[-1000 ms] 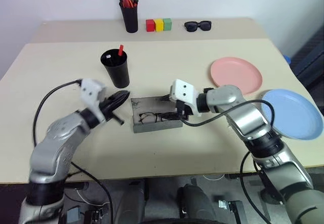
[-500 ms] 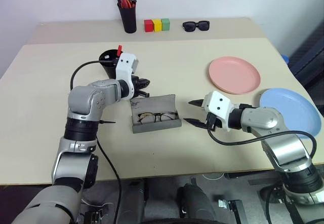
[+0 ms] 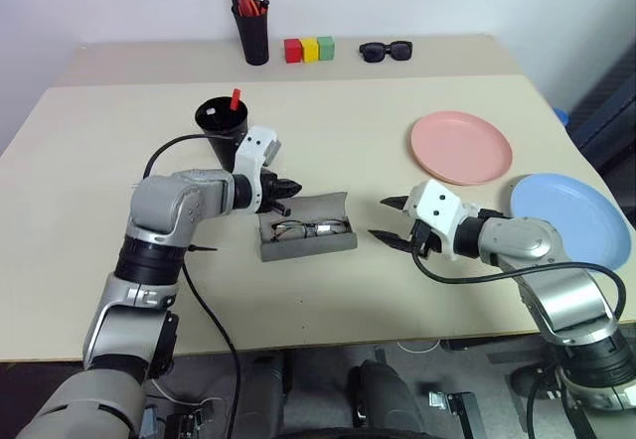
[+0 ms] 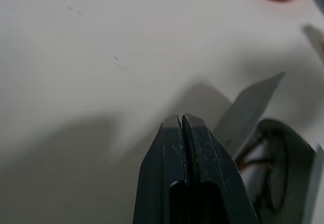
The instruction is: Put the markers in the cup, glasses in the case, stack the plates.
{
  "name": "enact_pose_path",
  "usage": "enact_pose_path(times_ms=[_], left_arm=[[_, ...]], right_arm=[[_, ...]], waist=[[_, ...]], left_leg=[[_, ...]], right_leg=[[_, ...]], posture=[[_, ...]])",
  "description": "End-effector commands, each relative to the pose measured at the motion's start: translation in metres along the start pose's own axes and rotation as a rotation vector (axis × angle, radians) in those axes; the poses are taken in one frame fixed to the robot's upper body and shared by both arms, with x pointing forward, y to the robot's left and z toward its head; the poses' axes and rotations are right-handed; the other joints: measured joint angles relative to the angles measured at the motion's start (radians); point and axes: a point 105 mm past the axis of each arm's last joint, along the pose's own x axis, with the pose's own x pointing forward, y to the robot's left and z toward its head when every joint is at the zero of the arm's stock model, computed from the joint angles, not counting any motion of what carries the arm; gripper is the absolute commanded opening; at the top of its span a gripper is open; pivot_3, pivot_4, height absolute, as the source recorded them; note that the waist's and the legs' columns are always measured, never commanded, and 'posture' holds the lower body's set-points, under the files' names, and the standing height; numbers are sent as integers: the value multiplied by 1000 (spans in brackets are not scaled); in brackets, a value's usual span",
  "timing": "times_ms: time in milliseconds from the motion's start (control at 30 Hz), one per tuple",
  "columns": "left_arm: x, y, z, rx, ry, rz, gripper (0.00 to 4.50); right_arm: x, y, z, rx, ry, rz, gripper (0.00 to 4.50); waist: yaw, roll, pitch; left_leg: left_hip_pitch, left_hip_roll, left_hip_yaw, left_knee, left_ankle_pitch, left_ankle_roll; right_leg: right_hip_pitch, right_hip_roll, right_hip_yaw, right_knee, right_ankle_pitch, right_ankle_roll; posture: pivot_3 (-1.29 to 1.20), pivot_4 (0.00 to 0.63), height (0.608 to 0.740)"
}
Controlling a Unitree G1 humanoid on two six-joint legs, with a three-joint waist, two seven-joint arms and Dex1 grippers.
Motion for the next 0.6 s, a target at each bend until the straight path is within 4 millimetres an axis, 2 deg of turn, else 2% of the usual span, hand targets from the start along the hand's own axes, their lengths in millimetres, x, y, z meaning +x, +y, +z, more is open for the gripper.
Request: enact_pose_path(times_ms=[33, 200, 300, 467, 600], left_arm=[[-10, -17, -5, 77, -20, -55, 20], [-23, -37, -14, 221, -84, -116, 20], [-32, -48, -29, 305, -84, -157, 20], [-33, -44, -54, 383, -55, -122, 20], [-36, -43, -53, 418, -115, -96, 20]], right_arm=[[2, -8, 8, -26, -29, -32, 2858], [5, -20, 3, -26, -12, -78, 2858], [8, -35, -1, -11, 11, -137, 2858], [9, -65, -15, 11, 84, -263, 2858], [8, -84, -22, 18, 116, -343, 2858]], waist=[[-1, 0, 0], [0, 0, 0], [-1, 0, 0], [3, 1, 0], [0, 1, 0]], left_leg=[[0, 0, 0, 0, 0, 0], [1, 0, 0, -1, 0, 0], [2, 0, 1, -1, 0, 0], [2, 1, 1, -1, 0, 0], [2, 0, 2, -1, -1, 1]], right_leg=[[0, 0, 0, 0, 0, 0], [1, 0, 0, 0, 0, 0], [1, -1, 1, -1, 0, -1], [1, -3, 1, -1, 0, -1], [1, -4, 2, -2, 0, -2]], posture=[[0, 150, 740], [0, 150, 740], [0, 150, 740], [0, 150, 740], [0, 150, 740]])
